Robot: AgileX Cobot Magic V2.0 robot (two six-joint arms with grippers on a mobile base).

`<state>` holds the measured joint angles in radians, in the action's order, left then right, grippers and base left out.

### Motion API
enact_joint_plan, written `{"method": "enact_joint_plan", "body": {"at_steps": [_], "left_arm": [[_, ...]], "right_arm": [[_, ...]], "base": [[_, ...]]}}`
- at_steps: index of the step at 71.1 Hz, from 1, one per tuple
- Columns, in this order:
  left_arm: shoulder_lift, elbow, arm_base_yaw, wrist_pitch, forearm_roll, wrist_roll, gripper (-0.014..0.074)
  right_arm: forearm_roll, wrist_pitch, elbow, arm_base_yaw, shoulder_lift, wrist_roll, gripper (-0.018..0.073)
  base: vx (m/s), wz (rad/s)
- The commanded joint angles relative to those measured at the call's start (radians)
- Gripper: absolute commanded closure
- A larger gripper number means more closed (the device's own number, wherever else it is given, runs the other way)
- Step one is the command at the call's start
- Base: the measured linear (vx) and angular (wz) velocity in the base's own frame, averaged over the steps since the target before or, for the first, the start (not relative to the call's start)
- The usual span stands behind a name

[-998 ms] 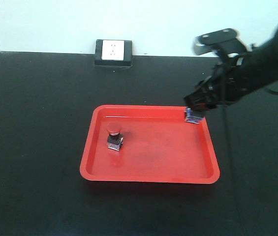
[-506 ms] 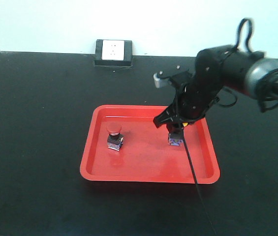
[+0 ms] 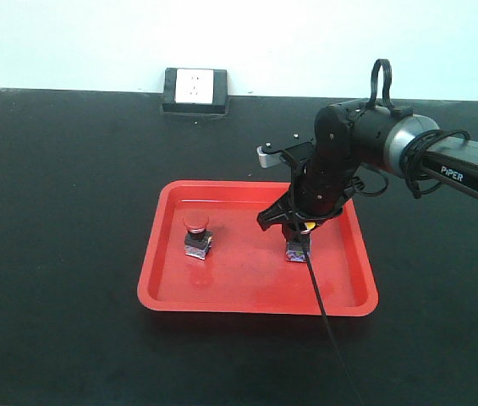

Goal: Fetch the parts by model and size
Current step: 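Lower the yellow-capped button into the tray beside the red one, then open the right gripper and raise it away from the tray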

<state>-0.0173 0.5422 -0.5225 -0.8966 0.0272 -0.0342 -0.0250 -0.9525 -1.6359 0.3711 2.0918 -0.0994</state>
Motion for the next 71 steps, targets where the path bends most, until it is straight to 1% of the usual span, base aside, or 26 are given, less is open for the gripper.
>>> {"method": "enact_joint_plan", "body": {"at_steps": [1, 9, 15, 22, 31, 38, 40, 49, 71], "left_arm": [[-0.010, 0.018, -0.004, 0.067, 0.009, 0.000, 0.0027], [-0.010, 0.018, -0.004, 0.067, 0.009, 0.000, 0.0027], [-0.010, 0.018, -0.004, 0.067, 0.009, 0.000, 0.0027], [-0.010, 0.018, -0.004, 0.067, 0.009, 0.000, 0.0027], [-0.010, 0.018, -0.004, 0.067, 0.009, 0.000, 0.0027], [-0.010, 0.018, -0.004, 0.067, 0.009, 0.000, 0.0027], [-0.010, 0.018, -0.004, 0.067, 0.009, 0.000, 0.0027], [-0.010, 0.018, -0.004, 0.067, 0.009, 0.000, 0.0027], [-0.010, 0.018, -0.004, 0.067, 0.009, 0.000, 0.0027]], "right_arm": [[0.010, 0.025, -0.031, -0.001, -0.058, 0.010, 0.0133], [0.013, 0.030, -0.031, -0.001, -0.072, 0.011, 0.0031], [0.013, 0.034, -0.031, -0.001, -0.097, 0.011, -0.0010], [0.013, 0.043, -0.031, -0.004, -0.153, 0.030, -0.0019], [0.045, 0.065, -0.028, -0.006, -0.253, 0.052, -0.0019], [0.072, 0.095, -0.008, -0.006, -0.345, 0.099, -0.0019], [0.079, 0.107, 0.002, -0.006, -0.376, 0.099, -0.0019], [0.138, 0.182, 0.117, -0.006, -0.533, 0.156, -0.0019], [0.141, 0.293, 0.423, -0.006, -0.949, 0.162, -0.0019]], "base": [[0.00, 0.00], [0.00, 0.00], [0.00, 0.00], [0.00, 0.00], [0.00, 0.00], [0.00, 0.00], [0.00, 0.00], [0.00, 0.00], [0.00, 0.00]]}}
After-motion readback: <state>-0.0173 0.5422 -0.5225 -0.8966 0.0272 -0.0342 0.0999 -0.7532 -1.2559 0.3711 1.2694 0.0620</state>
